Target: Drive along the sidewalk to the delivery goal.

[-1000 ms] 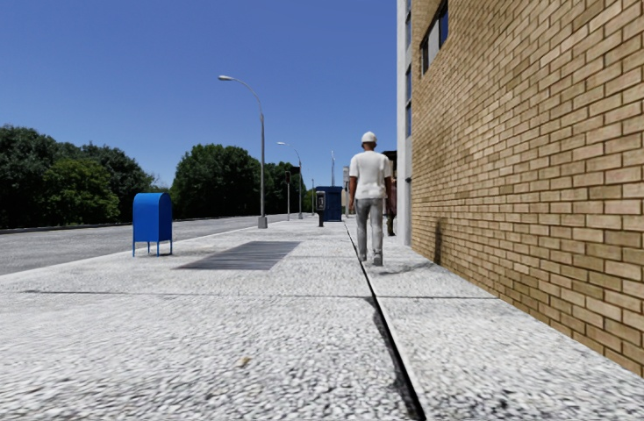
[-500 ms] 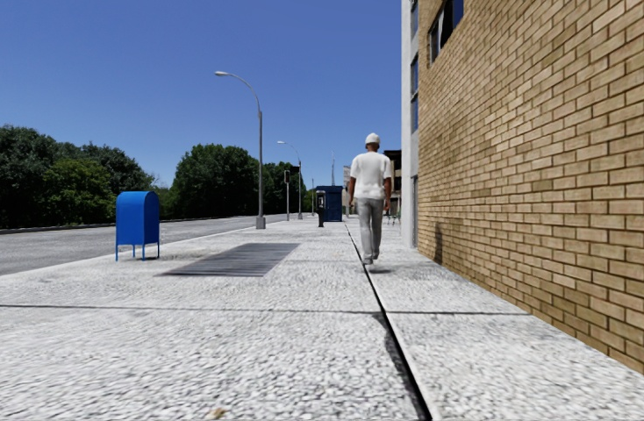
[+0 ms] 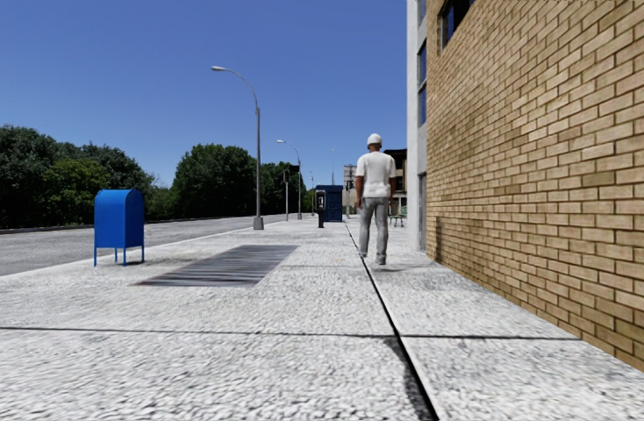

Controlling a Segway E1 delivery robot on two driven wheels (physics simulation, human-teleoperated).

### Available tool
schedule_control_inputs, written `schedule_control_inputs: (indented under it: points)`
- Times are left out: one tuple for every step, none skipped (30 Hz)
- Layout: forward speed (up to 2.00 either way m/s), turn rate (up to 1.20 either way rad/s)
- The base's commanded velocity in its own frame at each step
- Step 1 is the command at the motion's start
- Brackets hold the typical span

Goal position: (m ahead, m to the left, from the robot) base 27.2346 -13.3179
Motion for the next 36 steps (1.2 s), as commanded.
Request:
schedule_control_inputs:
  points:
    - [1.05,0.0]
    - [1.05,0.0]
    - [1.05,0.0]
    - [1.05,0.0]
    - [1.06,0.0]
    - [1.06,0.0]
    - [1.06,0.0]
    - [1.06,0.0]
    - [1.06,0.0]
    - [1.06,0.0]
    - [1.06,0.0]
    - [1.06,0.0]
    - [1.06,0.0]
    - [1.06,0.0]
    - [1.06,0.0]
    - [1.06,0.0]
    - [1.06,0.0]
    - [1.06,0.0]
    - [1.06,0.0]
    - [1.06,0.0]
    - [1.06,0.0]
    - [1.06,0.0]
    - [1.06,0.0]
    - [1.06,0.0]
    - [1.06,0.0]
    - [1.06,-0.06]
    - [1.06,-0.06]
    - [1.06,-0.34]
    - [1.06,-0.6]
    - [1.06,-0.89]
    - [1.06,-0.97]
    - [1.06,-0.97]
    - [1.06,-1.0]
    - [1.06,-0.94]
    - [1.06,-0.2]
    - [1.06,-0.15]
